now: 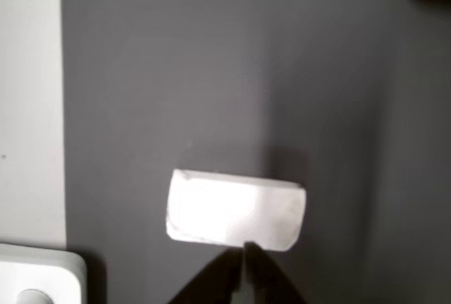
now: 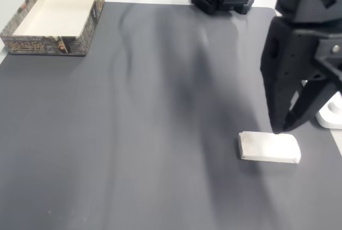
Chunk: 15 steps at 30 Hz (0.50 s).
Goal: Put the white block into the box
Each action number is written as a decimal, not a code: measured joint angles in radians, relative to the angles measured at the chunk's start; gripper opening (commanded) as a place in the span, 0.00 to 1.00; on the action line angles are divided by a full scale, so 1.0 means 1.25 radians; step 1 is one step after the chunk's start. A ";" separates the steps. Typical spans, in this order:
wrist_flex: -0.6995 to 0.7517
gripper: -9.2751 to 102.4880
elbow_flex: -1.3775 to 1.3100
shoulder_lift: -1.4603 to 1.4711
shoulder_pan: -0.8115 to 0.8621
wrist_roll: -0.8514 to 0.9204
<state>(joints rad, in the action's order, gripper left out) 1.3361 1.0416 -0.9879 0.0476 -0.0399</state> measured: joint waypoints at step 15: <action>0.005 0.07 -0.028 0.015 0.001 0.000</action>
<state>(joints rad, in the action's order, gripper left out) 1.3422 1.0063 -0.9695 0.0491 -0.0399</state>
